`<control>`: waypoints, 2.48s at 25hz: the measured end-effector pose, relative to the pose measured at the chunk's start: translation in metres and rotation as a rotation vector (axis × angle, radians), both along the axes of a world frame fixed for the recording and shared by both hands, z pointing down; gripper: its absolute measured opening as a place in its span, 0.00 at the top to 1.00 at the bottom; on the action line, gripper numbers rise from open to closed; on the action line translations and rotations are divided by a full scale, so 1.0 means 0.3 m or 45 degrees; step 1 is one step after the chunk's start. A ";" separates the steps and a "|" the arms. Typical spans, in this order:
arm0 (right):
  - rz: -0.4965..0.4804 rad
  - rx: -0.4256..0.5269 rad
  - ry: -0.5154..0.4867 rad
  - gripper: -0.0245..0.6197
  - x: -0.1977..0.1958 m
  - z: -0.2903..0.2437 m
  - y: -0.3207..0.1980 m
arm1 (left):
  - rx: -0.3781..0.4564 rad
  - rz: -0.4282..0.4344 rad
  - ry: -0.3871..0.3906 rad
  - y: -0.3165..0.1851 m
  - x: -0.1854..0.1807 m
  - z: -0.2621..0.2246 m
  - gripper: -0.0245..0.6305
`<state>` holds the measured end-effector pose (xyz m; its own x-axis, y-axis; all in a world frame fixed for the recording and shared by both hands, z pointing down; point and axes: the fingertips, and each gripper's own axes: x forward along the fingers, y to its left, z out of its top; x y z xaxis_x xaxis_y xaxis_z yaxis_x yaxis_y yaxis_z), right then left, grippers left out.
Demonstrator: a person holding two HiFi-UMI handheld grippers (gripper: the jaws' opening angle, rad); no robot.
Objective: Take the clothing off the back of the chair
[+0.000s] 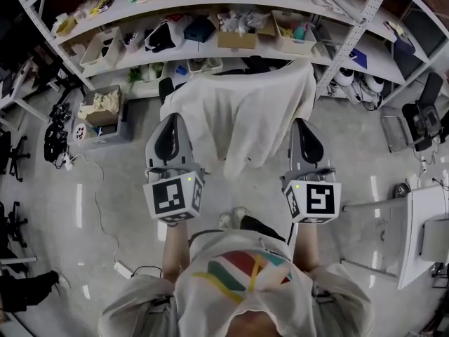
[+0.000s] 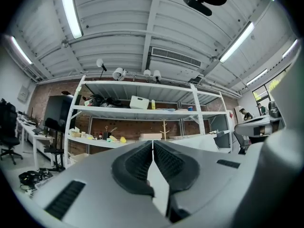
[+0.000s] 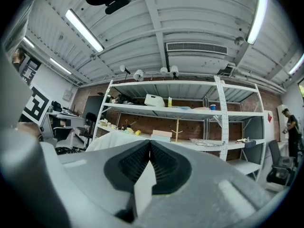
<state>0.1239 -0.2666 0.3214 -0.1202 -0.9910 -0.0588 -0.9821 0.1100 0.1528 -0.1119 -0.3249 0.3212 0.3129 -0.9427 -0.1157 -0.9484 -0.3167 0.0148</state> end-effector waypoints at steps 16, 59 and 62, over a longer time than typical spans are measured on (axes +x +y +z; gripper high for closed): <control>-0.055 -0.015 -0.003 0.95 0.112 0.000 -0.132 | -0.054 -0.144 -0.102 -0.122 0.013 0.016 0.93; -0.205 -0.488 0.276 0.45 0.633 0.244 -0.639 | -0.422 0.046 -0.379 -0.381 0.002 0.283 0.62; -0.251 -0.537 0.324 0.45 0.597 0.284 -0.660 | -0.429 0.052 -0.388 -0.387 0.015 0.287 0.62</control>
<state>0.3029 -0.4647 0.4067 -0.2650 -0.8795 0.3953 -0.8742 0.3921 0.2864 -0.1073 -0.4412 0.4073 0.3229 -0.8981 0.2985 -0.9124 -0.3792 -0.1541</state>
